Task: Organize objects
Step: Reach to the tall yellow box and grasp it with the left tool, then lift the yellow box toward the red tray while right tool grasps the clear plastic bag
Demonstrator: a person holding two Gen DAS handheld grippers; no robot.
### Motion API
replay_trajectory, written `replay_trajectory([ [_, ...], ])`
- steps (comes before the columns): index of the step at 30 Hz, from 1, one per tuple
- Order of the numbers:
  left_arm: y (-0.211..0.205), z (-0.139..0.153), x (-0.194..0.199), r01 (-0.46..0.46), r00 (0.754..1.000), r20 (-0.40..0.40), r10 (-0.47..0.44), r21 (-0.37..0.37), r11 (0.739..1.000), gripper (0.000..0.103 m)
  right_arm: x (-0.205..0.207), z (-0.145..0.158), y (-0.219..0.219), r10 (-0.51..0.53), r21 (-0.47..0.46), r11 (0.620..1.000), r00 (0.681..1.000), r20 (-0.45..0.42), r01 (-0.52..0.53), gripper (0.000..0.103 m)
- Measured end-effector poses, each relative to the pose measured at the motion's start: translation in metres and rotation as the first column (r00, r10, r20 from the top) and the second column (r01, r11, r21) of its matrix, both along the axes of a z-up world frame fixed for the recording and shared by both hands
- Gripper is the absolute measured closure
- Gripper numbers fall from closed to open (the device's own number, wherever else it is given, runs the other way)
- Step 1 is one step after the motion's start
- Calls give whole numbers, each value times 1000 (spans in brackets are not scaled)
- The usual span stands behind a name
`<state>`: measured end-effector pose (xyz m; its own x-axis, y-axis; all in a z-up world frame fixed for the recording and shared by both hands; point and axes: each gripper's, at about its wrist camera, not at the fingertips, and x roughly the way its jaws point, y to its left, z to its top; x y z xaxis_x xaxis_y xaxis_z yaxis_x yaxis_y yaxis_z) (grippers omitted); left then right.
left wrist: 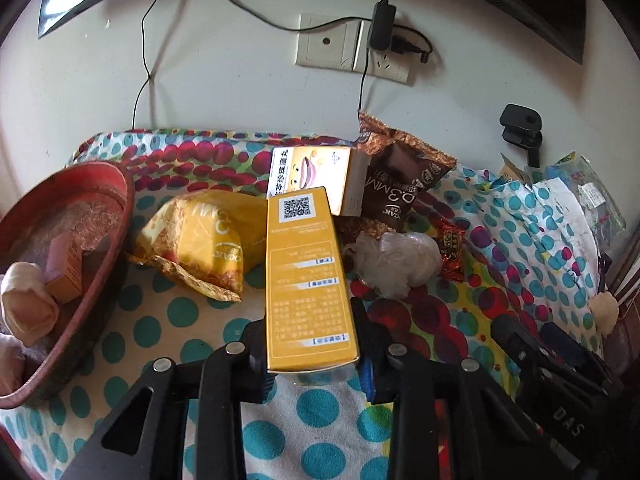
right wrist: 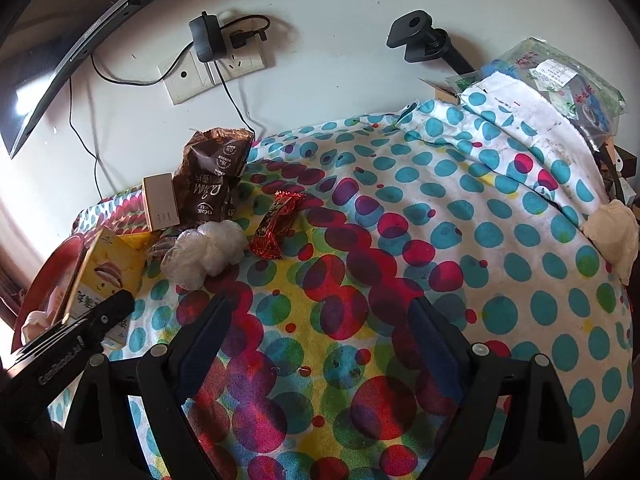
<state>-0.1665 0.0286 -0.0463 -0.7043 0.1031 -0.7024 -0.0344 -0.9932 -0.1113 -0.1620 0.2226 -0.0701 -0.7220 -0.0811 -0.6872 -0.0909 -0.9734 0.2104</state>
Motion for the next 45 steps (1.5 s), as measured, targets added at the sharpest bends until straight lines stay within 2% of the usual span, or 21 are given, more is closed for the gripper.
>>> replay_trajectory([
  [5, -12, 15, 37, 12, 999, -41, -15, -69, 998, 71, 0, 1, -5, 28, 19, 999, 1000, -1, -28, 14],
  [11, -44, 14, 90, -4, 999, -44, -3, -150, 989, 71, -7, 0, -20, 99, 80, 992, 995, 31, -101, 14],
  [17, -76, 9, 118, -27, 998, -59, 19, -138, 990, 71, -17, 3, -36, 153, 112, 981, 987, 48, -157, 14],
  [25, -93, 8, 115, -28, 999, -46, 25, -66, 997, 71, -48, 14, -79, 210, 228, 949, 976, 49, -216, 14],
  [31, -97, 7, 114, -30, 999, -44, 27, -65, 997, 71, -68, 7, -110, 251, 293, 919, 964, 83, -265, 14],
  [34, -97, 5, 113, -31, 999, -43, 28, -71, 997, 71, -75, 0, -115, 252, 290, 918, 963, 99, -270, 14],
  [38, -100, 3, 111, -41, 998, -42, 38, -75, 996, 71, -84, -9, -115, 240, 280, 921, 960, 145, -272, 27],
  [43, -102, 0, 110, -53, 998, -38, 50, -79, 995, 71, -89, -13, -107, 231, 222, 939, 960, 160, -264, 31],
  [45, -101, -2, 109, -56, 998, -34, 53, -80, 995, 71, -88, -13, -107, 230, 226, 939, 961, 154, -261, 44],
])
